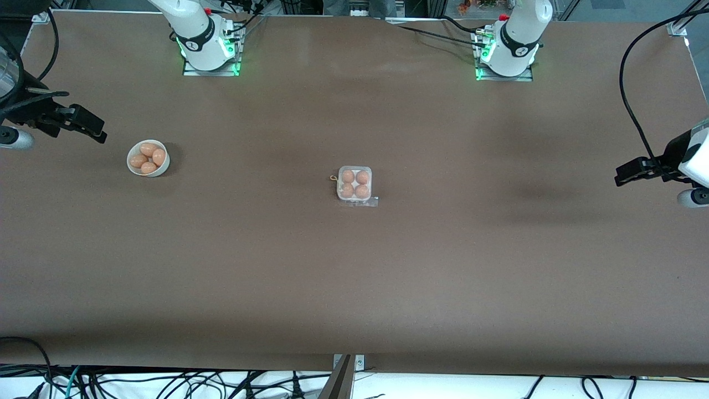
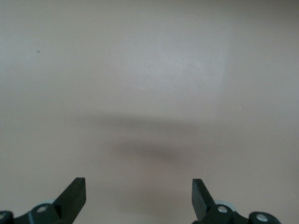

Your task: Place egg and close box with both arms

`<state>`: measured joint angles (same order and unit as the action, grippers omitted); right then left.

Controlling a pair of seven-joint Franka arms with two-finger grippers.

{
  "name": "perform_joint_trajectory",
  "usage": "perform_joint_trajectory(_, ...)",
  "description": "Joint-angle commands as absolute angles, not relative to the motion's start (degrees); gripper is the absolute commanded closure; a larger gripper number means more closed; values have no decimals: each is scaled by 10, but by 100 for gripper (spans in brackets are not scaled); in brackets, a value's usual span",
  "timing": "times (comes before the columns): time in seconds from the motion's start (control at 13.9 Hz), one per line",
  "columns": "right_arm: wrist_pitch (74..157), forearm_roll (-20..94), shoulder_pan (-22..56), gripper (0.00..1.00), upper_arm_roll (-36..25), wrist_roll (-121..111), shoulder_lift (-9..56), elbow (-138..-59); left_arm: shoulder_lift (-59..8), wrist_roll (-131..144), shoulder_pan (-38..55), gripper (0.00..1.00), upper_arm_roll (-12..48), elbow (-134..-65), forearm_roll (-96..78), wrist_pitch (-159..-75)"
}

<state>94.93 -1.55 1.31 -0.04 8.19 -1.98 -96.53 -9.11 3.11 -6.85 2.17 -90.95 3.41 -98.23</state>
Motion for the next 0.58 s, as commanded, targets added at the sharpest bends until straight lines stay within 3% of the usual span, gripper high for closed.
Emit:
perform_joint_trajectory(0.0, 940, -15, 8, 0, 2, 74, -18, -958, -109, 34, -74, 0, 25, -885, 25, -982)
perform_joint_trajectory(0.51, 941, -13, 8, 0, 2, 74, -18, -958, -109, 33, -85, 0, 25, -885, 31, -982)
